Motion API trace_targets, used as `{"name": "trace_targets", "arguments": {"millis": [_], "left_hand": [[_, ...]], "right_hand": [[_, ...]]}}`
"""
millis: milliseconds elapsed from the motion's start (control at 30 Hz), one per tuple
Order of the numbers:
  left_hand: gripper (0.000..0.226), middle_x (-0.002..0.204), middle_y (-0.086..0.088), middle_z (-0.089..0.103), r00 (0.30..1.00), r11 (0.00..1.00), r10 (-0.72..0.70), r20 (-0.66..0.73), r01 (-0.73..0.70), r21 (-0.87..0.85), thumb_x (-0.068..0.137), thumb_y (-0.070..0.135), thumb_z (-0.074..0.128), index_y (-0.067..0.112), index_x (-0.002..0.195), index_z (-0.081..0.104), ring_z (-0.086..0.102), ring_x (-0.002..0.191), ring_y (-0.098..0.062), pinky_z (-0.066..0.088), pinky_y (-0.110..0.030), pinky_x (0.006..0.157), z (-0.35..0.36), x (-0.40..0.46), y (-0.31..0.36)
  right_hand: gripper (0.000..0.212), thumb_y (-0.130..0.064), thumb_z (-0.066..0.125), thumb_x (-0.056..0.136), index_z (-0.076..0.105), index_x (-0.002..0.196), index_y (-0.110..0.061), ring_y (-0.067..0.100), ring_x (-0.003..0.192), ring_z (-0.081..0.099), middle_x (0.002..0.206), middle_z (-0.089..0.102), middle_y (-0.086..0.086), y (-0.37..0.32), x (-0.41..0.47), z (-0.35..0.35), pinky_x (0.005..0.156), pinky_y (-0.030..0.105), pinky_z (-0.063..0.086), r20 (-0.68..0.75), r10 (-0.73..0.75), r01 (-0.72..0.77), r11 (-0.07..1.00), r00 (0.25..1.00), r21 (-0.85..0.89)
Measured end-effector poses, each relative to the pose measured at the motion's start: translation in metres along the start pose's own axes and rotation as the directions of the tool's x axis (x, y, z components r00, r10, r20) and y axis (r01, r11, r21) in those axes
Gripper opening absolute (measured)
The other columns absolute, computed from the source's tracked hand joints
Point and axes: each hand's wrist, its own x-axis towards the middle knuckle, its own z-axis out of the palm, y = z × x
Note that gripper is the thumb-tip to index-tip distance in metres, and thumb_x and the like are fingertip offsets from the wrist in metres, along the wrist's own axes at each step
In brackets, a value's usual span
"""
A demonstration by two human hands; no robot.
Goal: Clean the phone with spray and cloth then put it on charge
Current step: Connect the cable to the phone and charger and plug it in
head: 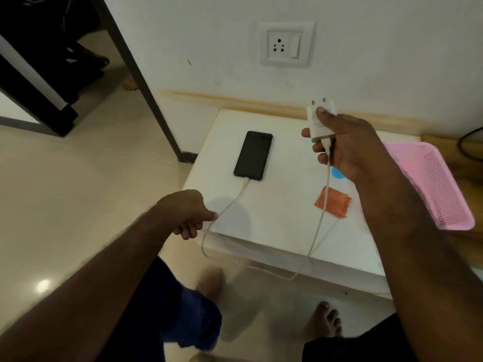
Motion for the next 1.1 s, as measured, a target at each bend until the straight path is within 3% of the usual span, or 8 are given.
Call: {"name": "trace_targets", "arguments": {"millis": [67, 167, 233, 300, 500, 633, 767, 1100], "left_hand": [[0.054, 0.055, 0.003, 0.069, 0.970, 0.990, 0.141, -0.196, -0.133, 0.052, 0.087, 0.064, 0.056, 0.011, 0.077, 0.066, 0.061, 0.042, -0.014, 0.042, -0.020, 0.048, -0.004, 0.004, 0.008], [0.043, 0.082, 0.013, 0.068, 0.777, 0.909, 0.411, -0.477, -0.309, 0.281, 0.085, 0.071, 0.049, 0.029, 0.084, 0.058, 0.061, 0.071, -0.008, 0.040, -0.027, 0.060, -0.004, 0.007, 0.029], [0.039, 0.108, 0.010, 0.065, 0.666, 0.842, 0.538, -0.516, -0.455, 0.290, 0.088, 0.065, 0.054, 0.032, 0.106, 0.060, 0.059, 0.098, -0.012, 0.046, -0.031, 0.077, -0.003, 0.010, 0.045], [0.050, 0.126, 0.004, 0.061, 0.611, 0.786, 0.609, -0.506, -0.551, 0.281, 0.090, 0.060, 0.058, 0.026, 0.127, 0.058, 0.055, 0.116, -0.017, 0.046, -0.034, 0.094, -0.003, 0.013, 0.061], [0.077, 0.162, -0.007, 0.029, 0.474, 0.728, 0.675, -0.566, -0.556, 0.402, 0.093, 0.056, 0.053, 0.023, 0.156, 0.023, 0.029, 0.147, -0.026, 0.028, -0.040, 0.116, -0.009, 0.024, 0.093], [0.081, 0.167, -0.006, 0.007, 0.425, 0.743, 0.660, -0.619, -0.491, 0.455, 0.095, 0.063, 0.038, 0.026, 0.159, 0.005, 0.008, 0.153, -0.028, 0.012, -0.041, 0.121, -0.009, 0.034, 0.099], [0.079, 0.167, -0.007, 0.002, 0.400, 0.773, 0.622, -0.673, -0.454, 0.444, 0.095, 0.069, 0.022, 0.026, 0.159, 0.003, 0.001, 0.154, -0.029, 0.003, -0.041, 0.119, -0.016, 0.042, 0.098], [0.083, 0.167, -0.004, -0.005, 0.482, 0.812, 0.569, -0.666, -0.457, 0.364, 0.089, 0.076, 0.009, 0.032, 0.158, -0.004, -0.003, 0.154, -0.026, -0.002, -0.039, 0.116, -0.022, 0.054, 0.090]], "right_hand": [[0.034, -0.034, 0.071, 0.088, 0.064, 0.107, -0.007, 0.015, 0.050, 0.057, 0.092, 0.075, 0.014, -0.001, 0.002, 0.006, 0.044, 0.022, 0.043, -0.009, 0.015, -0.015, 1.000, 1.000, 0.019], [0.028, -0.027, 0.066, 0.093, 0.063, 0.107, -0.004, 0.015, 0.049, 0.058, 0.093, 0.075, 0.016, -0.008, 0.009, 0.019, 0.044, 0.023, 0.044, -0.015, 0.060, -0.060, 0.998, 0.998, 0.033], [0.030, -0.032, 0.064, 0.095, 0.064, 0.110, -0.006, 0.013, 0.052, 0.060, 0.095, 0.077, 0.011, -0.017, 0.017, 0.026, 0.048, 0.024, 0.047, -0.032, 0.080, -0.081, 0.996, 0.996, -0.032], [0.031, -0.037, 0.063, 0.095, 0.065, 0.110, -0.010, 0.009, 0.054, 0.061, 0.092, 0.078, 0.006, -0.028, 0.028, 0.033, 0.053, 0.025, 0.050, -0.045, 0.079, -0.083, 0.991, 0.996, -0.100], [0.025, -0.016, 0.070, 0.092, 0.061, 0.111, -0.002, 0.027, 0.078, 0.065, 0.101, 0.069, 0.021, -0.053, 0.073, 0.060, 0.061, 0.035, 0.056, -0.072, 0.133, -0.128, 0.989, 0.988, 0.072], [0.030, -0.008, 0.066, 0.092, 0.057, 0.120, 0.000, 0.031, 0.074, 0.065, 0.102, 0.065, 0.023, -0.059, 0.103, 0.078, 0.056, 0.036, 0.056, -0.093, 0.168, -0.160, 0.983, 0.981, 0.087], [0.031, -0.008, 0.067, 0.093, 0.056, 0.121, -0.001, 0.032, 0.077, 0.066, 0.107, 0.064, 0.024, -0.062, 0.130, 0.091, 0.060, 0.038, 0.060, -0.115, 0.159, -0.149, 0.985, 0.980, 0.091], [0.035, -0.007, 0.070, 0.091, 0.057, 0.122, 0.003, 0.032, 0.081, 0.066, 0.108, 0.064, 0.023, -0.064, 0.157, 0.103, 0.061, 0.040, 0.062, -0.179, 0.132, -0.112, 0.987, 0.975, 0.115]]}}
